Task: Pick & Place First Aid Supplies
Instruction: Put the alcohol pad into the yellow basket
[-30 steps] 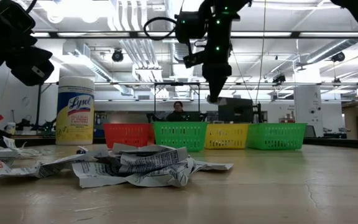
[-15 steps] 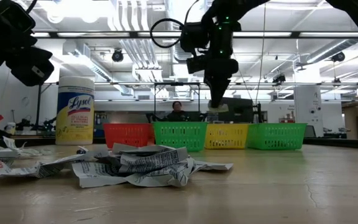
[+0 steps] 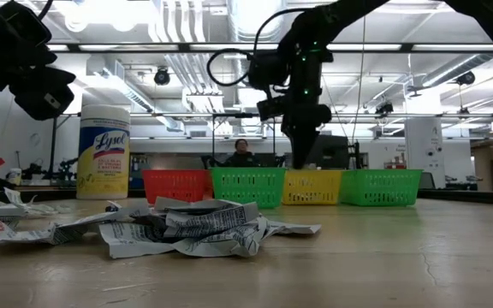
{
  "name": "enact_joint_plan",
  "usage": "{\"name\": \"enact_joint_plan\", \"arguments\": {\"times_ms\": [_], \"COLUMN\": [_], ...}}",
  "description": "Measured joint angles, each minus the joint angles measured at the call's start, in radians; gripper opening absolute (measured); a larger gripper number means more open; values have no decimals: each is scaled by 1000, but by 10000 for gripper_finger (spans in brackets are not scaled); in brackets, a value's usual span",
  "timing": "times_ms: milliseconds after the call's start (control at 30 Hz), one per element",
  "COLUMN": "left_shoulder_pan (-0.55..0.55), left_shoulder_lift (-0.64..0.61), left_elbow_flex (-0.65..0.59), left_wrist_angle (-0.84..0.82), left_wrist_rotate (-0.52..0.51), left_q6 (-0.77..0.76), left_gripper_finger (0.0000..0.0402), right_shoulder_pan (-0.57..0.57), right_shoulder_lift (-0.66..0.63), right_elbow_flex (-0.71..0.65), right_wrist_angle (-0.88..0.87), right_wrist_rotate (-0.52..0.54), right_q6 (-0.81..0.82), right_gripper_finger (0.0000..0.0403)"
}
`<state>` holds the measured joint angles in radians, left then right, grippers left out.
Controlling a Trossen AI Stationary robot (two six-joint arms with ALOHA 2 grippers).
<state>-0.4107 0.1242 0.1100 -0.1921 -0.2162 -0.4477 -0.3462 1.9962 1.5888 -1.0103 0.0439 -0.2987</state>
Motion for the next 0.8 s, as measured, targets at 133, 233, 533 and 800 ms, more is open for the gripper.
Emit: {"name": "enact_joint_plan", "arguments": {"times_ms": [133, 233, 533, 800], "left_shoulder_pan": [0, 0, 0, 0], "left_shoulder_lift": [0, 0, 0, 0], "left_elbow_flex": [0, 0, 0, 0], "left_wrist_angle": [0, 0, 0, 0], "left_wrist_rotate": [-3, -10, -14, -14], "left_q6": [0, -1, -3, -2], "left_gripper_finger": [131, 131, 131, 131], "right_shoulder_pan": [-3, -8, -29, -35], "right_shoulder_lift": [16, 29, 30, 30], "right_elbow_flex": [-1, -4, -6, -6], "right_wrist_angle": [0, -2, 1, 3], "right_wrist_rotate": [0, 1, 1, 1], "right_q6": [-1, -1, -15, -19], "right_gripper_finger": [8, 8, 37, 87]}}
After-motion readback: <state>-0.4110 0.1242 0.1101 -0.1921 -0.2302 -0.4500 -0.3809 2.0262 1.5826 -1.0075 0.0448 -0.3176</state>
